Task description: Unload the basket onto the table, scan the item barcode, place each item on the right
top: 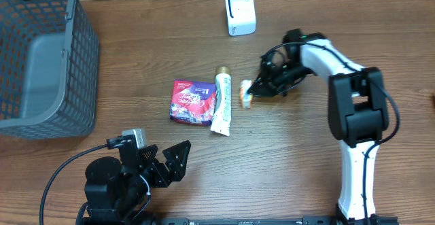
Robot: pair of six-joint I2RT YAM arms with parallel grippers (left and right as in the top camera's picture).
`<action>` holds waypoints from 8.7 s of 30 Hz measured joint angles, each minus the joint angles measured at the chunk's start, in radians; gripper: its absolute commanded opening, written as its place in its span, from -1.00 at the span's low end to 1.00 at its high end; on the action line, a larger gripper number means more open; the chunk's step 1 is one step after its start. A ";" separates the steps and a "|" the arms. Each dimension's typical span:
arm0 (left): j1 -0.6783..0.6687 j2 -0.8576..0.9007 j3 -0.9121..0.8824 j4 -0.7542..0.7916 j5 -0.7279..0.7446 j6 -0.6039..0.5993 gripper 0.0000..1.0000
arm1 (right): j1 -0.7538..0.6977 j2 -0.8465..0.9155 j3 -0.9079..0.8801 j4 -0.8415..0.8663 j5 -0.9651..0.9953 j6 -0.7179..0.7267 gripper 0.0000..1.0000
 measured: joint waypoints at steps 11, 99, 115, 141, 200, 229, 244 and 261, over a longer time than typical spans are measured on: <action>0.000 0.000 0.000 0.000 0.000 0.000 1.00 | -0.126 -0.008 0.068 -0.206 0.377 0.033 -0.08; 0.000 0.000 0.000 0.000 0.000 0.000 1.00 | -0.182 -0.008 0.131 -0.262 -0.548 -0.604 -0.93; 0.000 0.000 0.000 0.000 0.000 0.000 1.00 | -0.118 -0.008 0.140 -0.209 -0.012 -0.361 -0.93; 0.000 0.000 0.000 0.000 0.000 0.000 1.00 | 0.196 -0.007 0.478 0.455 1.274 -0.244 -0.93; 0.000 0.000 0.000 0.000 0.000 0.000 1.00 | -0.818 -0.209 0.436 0.018 1.234 0.283 -0.93; 0.000 0.000 0.000 0.000 0.000 0.000 1.00 | -0.937 -0.206 0.222 0.224 0.967 0.267 1.00; 0.000 0.000 0.000 0.000 0.000 0.000 1.00 | -0.367 -0.208 0.233 -0.127 0.240 0.025 1.00; 0.000 0.000 0.000 0.000 0.000 0.000 1.00 | 0.283 -0.208 0.094 0.053 0.576 0.259 0.43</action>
